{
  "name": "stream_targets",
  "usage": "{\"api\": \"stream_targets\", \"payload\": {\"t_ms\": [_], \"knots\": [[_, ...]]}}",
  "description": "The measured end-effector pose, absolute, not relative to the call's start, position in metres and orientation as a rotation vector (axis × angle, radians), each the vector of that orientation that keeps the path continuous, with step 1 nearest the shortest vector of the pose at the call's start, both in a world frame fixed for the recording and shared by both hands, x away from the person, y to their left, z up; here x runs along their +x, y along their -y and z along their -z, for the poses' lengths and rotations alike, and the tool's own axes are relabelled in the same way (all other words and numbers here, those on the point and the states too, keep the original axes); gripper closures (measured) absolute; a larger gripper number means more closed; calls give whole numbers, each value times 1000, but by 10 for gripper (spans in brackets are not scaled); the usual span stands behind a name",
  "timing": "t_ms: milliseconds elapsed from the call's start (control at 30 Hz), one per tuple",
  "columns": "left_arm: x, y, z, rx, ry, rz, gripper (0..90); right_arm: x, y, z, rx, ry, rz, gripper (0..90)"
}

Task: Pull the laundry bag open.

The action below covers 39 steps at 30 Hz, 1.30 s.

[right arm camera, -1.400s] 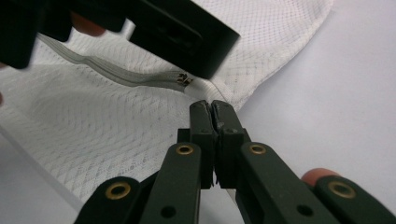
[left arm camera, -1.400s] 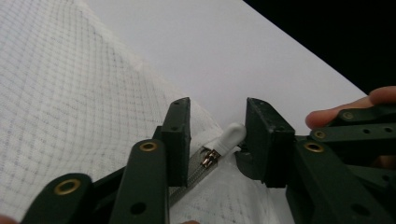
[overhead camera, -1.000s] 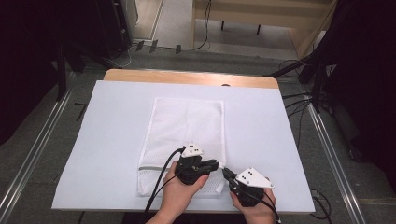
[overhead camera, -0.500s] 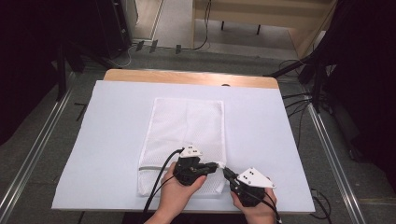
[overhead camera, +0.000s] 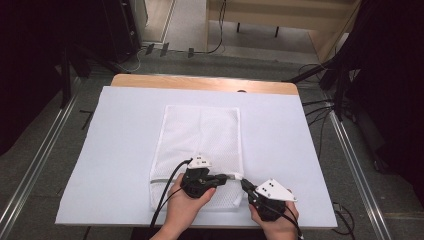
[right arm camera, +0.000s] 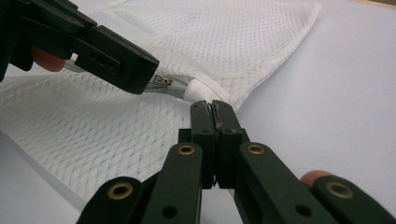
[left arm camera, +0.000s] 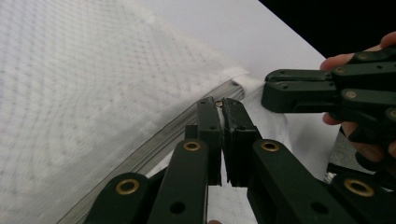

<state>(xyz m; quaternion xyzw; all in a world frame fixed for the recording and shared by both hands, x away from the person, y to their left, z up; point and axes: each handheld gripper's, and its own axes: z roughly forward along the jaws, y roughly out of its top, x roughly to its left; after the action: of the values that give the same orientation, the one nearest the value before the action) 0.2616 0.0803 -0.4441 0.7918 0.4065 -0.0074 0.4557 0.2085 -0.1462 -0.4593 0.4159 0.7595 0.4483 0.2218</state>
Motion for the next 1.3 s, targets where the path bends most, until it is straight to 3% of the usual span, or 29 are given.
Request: {"api": "stream_targets", "payload": {"t_ms": [300, 933, 1300], "knots": [[263, -110, 450, 1945, -1058, -5, 879, 207, 147, 457, 1144, -2098, -1240, 900], [255, -211, 461, 1870, -1221, -55, 879, 208, 151, 456, 1143, -2098, -1216, 900], [248, -244, 462, 1876, -1262, -110, 879, 207, 154, 454, 1135, -2097, -1213, 900]]}}
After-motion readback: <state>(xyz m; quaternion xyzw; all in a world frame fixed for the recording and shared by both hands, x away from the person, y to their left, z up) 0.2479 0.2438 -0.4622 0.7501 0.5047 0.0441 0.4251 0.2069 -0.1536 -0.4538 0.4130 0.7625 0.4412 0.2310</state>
